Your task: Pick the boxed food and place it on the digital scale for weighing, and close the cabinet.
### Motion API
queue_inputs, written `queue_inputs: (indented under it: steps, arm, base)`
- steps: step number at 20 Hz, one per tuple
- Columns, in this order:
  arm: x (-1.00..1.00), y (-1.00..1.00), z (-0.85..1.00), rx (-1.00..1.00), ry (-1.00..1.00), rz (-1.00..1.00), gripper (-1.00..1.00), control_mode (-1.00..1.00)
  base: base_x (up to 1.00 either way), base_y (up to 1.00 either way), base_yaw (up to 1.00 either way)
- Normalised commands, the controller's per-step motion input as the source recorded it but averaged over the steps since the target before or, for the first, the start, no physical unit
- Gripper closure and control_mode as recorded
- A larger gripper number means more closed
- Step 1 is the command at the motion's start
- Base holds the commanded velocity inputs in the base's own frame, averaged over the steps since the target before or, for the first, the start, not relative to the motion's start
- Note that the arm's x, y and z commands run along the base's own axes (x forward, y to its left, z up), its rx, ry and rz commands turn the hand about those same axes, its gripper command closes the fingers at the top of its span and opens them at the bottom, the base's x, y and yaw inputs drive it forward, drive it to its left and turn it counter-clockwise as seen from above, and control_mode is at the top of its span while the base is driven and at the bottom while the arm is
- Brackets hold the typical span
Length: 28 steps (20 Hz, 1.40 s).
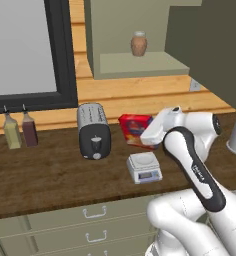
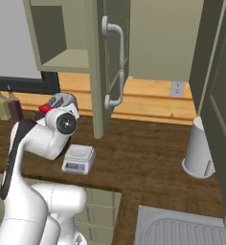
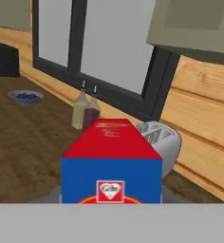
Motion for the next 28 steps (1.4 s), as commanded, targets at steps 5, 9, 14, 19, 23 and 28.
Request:
queue_inputs:
  steps: [5,9,14,19,23,28]
  arm:
    - [0.28,-0.11,-0.4,0.0,0.1,0.12,1.0,-1.0]
    - [0.23,-0.01,-0.47,0.0,-0.01,0.14,1.0,-1.0]
    - [0.11,-0.06,-0.44,0.18,-0.03,0.08,1.0,-1.0]
    - [0.09,-0.15,-0.21,0.09,0.0,0.03,1.0,-1.0]
    - [0.0,-0.28,0.0,0.0,0.02,0.0,1.0,-1.0]
    - [0.11,-0.31,-0.04,0.0,0.0,0.0,1.0,-1.0]
  base:
    - [0.0,0.0,0.0]
    - [0.0,0.0,0.0]
    - [0.0,0.0,0.0]
    - [0.0,0.0,0.0]
    - [0.0,0.0,0.0]
    - [0.0,0.0,0.0]
